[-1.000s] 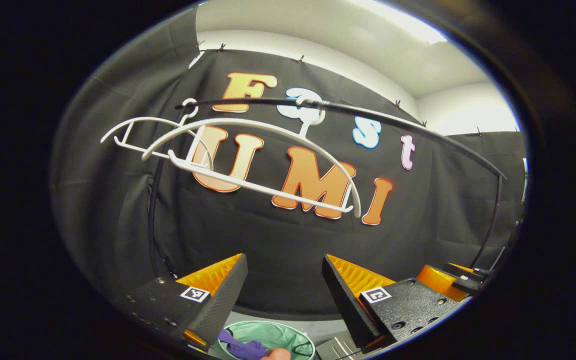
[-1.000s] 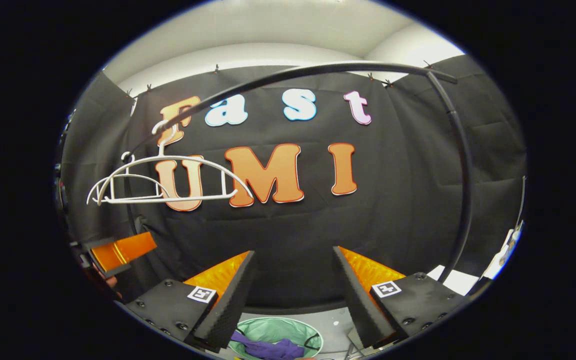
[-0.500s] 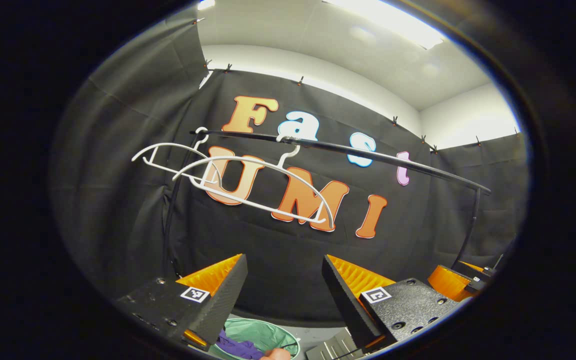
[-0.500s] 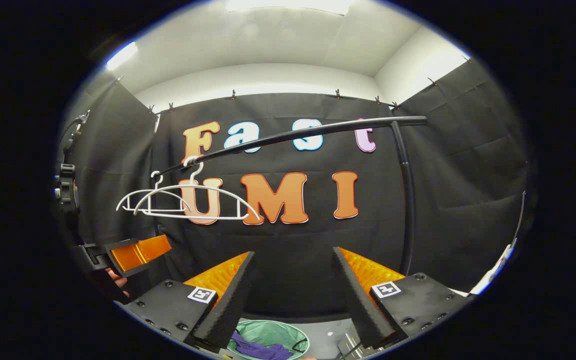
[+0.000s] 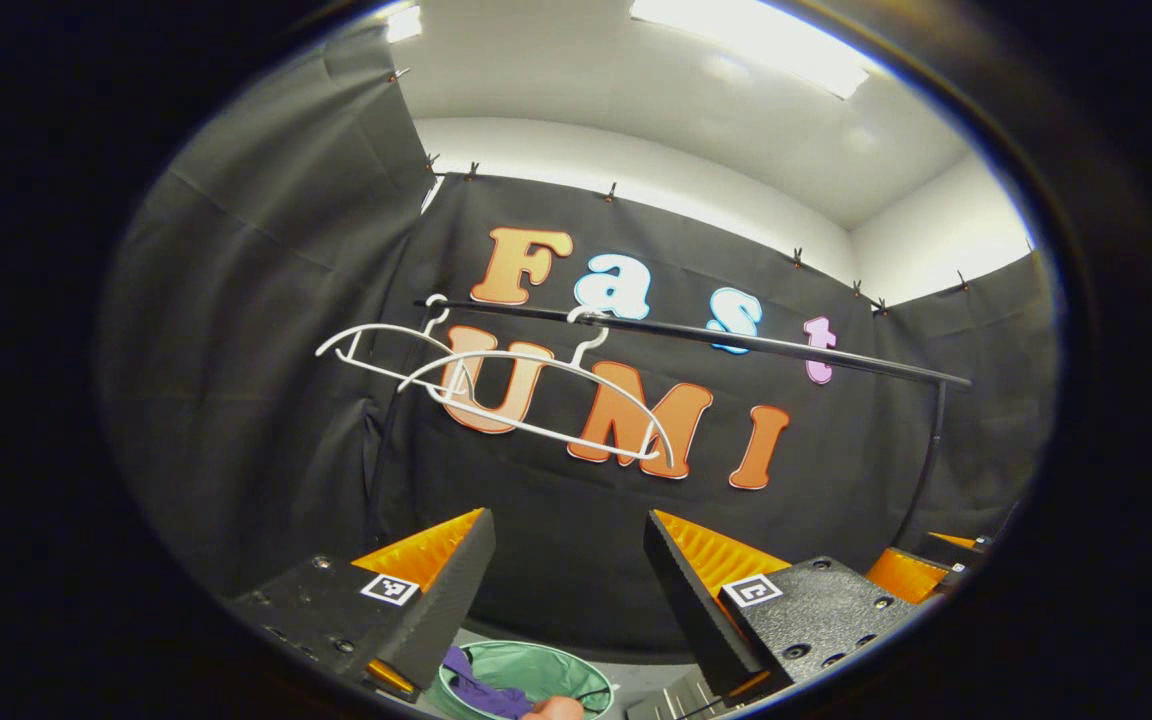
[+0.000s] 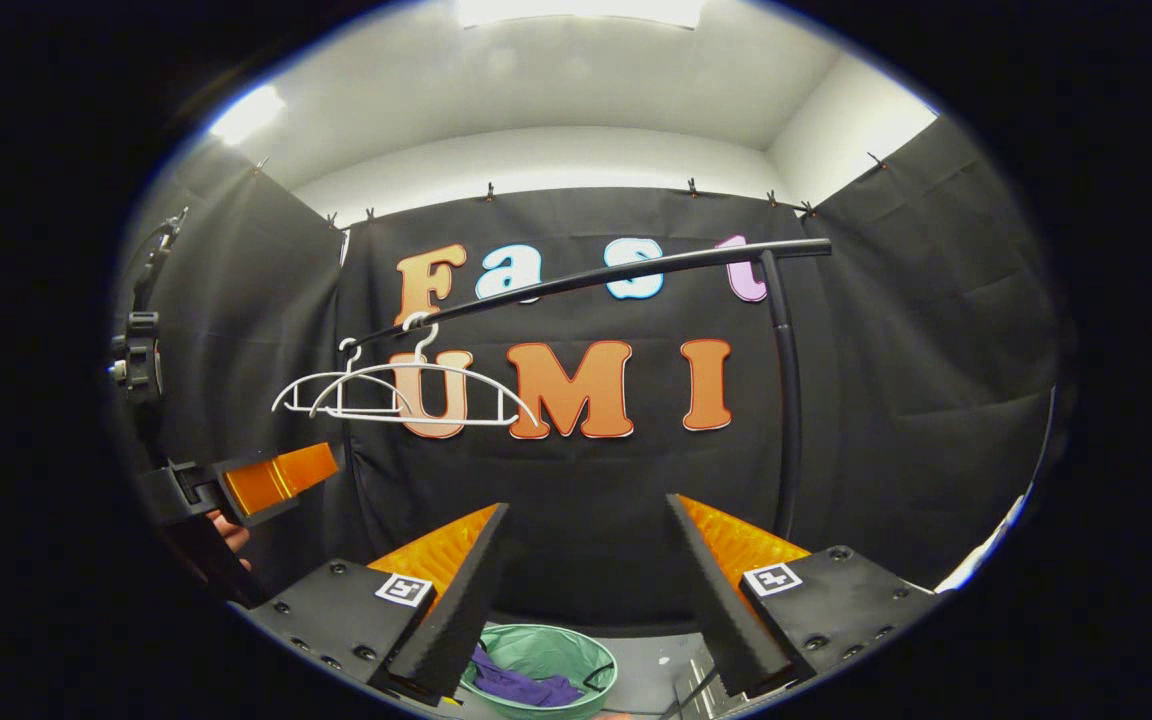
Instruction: Grasp the clothes on the hanger with both hands and then place them into the laundry hamper below.
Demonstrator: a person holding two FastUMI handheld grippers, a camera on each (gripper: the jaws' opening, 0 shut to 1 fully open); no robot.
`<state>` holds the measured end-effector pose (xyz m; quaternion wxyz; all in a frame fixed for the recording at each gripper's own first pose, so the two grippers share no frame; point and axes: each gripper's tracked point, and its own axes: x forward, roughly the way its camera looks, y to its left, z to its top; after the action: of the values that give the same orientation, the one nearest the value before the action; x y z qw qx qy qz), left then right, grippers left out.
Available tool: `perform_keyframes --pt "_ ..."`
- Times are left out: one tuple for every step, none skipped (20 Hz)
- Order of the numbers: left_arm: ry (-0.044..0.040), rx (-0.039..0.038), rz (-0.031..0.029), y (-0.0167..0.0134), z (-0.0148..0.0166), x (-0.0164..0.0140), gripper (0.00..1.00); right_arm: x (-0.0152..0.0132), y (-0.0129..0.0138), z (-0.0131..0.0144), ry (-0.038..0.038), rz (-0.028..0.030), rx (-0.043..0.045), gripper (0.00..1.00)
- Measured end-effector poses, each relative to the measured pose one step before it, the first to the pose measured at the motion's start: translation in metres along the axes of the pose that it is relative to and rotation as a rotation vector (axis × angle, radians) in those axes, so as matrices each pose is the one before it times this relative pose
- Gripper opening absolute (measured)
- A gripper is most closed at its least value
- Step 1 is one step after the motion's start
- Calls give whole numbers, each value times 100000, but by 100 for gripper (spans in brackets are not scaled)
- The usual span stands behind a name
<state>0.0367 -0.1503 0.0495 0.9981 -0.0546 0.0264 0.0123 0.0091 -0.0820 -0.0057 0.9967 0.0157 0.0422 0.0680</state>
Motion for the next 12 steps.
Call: perform_keyframes --pt "131 319 842 115 -80 -218 92 -76 -350 -242 747 -314 426 98" --pt "-83 -49 3 -135 41 -206 99 -53 -415 -28 338 -386 421 98" --pt "-246 -142 -395 -156 112 -124 99 65 -330 -50 122 -384 241 98" --pt "-215 158 -260 -96 166 -47 95 21 -277 -62 326 -203 51 98" --pt "-265 552 -2 34 -41 -56 95 45 -171 -72 341 -60 34 98" --pt "-455 1146 94 -79 122 -42 95 25 -48 16 201 -3 200 98" --pt "-648 1634 127 -126 85 -28 92 29 -130 -62 56 -210 268 98" --pt "-834 1579 100 -117 125 -82 95 -64 -139 -28 84 -118 143 98" --pt "-549 979 -313 -312 74 -61 95 -63 -54 -60 91 -114 -7 98" --pt "-156 83 -978 -402 6 -35 95 -30 -117 -116 54 -247 -6 98" --pt "-108 -313 -1399 -595 -28 -79 95 8 -98 0 47 -176 257 98" --pt "-296 -65 -1394 -341 48 39 99 -112 0 -126 329 -93 529 98"
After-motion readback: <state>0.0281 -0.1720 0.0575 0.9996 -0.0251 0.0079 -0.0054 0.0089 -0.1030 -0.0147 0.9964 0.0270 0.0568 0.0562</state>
